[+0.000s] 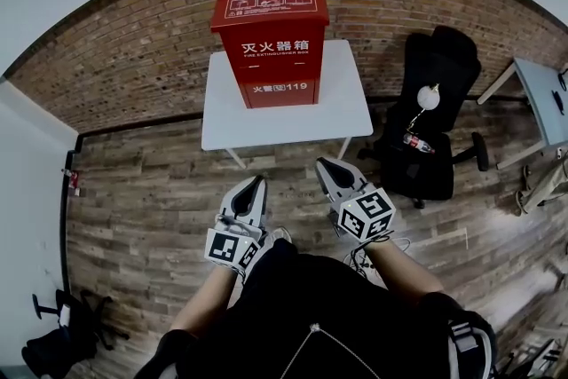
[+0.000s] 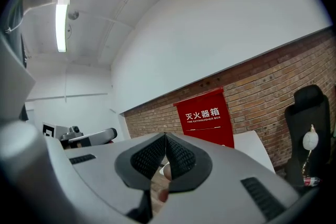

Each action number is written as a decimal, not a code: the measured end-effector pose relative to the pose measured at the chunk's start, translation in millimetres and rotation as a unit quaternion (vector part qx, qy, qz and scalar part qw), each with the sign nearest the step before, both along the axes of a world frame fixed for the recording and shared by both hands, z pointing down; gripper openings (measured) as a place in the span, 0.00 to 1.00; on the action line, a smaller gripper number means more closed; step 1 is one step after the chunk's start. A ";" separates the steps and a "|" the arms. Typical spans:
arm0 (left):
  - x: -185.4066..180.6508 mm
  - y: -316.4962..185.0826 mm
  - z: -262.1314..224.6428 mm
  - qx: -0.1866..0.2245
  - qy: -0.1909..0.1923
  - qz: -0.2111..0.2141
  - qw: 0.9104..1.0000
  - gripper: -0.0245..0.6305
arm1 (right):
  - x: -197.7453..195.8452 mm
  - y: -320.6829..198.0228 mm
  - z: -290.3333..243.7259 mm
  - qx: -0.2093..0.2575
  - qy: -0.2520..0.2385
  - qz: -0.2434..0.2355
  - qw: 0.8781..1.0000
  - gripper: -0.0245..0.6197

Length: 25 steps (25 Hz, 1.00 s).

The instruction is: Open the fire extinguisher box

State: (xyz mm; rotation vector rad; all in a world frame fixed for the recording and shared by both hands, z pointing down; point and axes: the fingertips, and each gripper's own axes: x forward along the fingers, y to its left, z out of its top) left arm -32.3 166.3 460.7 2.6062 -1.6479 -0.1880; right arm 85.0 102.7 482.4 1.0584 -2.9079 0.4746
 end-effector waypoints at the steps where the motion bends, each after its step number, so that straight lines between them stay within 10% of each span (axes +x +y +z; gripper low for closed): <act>1: -6.8 -7.0 -0.1 0.000 0.001 0.000 1.000 0.13 | -6.5 -6.5 -1.7 0.002 -0.001 0.000 1.000 0.07; 25: -118.8 -155.2 -3.9 -0.001 0.026 0.054 0.998 0.13 | -88.4 -135.7 -10.3 0.010 0.018 0.075 0.997 0.07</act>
